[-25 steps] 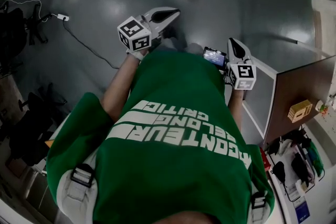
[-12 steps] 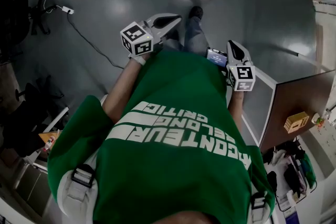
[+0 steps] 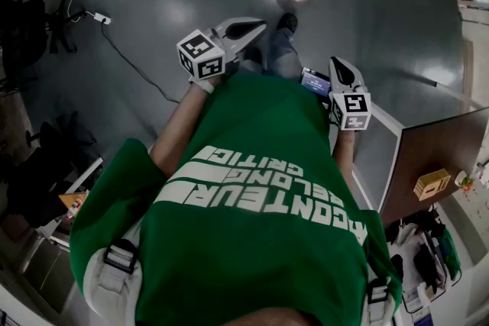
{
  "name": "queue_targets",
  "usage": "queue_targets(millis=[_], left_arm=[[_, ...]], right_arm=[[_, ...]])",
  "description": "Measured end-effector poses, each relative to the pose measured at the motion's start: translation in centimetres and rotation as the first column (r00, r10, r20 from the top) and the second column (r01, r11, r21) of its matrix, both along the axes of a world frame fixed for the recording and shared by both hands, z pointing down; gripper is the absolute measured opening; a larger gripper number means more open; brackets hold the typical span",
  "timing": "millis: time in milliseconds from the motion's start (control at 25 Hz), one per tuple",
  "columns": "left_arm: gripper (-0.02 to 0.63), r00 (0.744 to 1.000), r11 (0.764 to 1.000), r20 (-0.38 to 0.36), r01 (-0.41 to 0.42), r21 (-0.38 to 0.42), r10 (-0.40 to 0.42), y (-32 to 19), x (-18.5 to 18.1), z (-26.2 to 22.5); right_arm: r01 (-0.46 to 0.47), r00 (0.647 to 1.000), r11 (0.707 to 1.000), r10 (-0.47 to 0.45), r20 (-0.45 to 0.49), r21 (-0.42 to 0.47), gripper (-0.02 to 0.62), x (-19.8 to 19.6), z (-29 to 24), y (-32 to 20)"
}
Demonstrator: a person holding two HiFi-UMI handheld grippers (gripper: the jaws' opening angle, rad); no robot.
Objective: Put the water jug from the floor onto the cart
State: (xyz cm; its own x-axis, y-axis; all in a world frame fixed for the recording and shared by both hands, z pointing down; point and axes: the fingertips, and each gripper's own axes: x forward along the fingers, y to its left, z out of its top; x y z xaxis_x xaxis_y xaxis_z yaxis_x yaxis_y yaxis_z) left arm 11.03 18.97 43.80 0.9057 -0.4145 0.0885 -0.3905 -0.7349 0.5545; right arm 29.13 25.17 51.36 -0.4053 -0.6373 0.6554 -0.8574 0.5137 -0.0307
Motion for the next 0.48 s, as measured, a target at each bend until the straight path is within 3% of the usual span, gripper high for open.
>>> queue_targets(millis=[480], left_arm=[[0.008,1.0,0.999,0.027,0.011,-0.042,-0.009,-4.4,1.9,0.8]], right_arm=[[0.029,0.999,0.999,-0.028,0.02,-0.029,-0.006,1.5,0.9,-5.6]])
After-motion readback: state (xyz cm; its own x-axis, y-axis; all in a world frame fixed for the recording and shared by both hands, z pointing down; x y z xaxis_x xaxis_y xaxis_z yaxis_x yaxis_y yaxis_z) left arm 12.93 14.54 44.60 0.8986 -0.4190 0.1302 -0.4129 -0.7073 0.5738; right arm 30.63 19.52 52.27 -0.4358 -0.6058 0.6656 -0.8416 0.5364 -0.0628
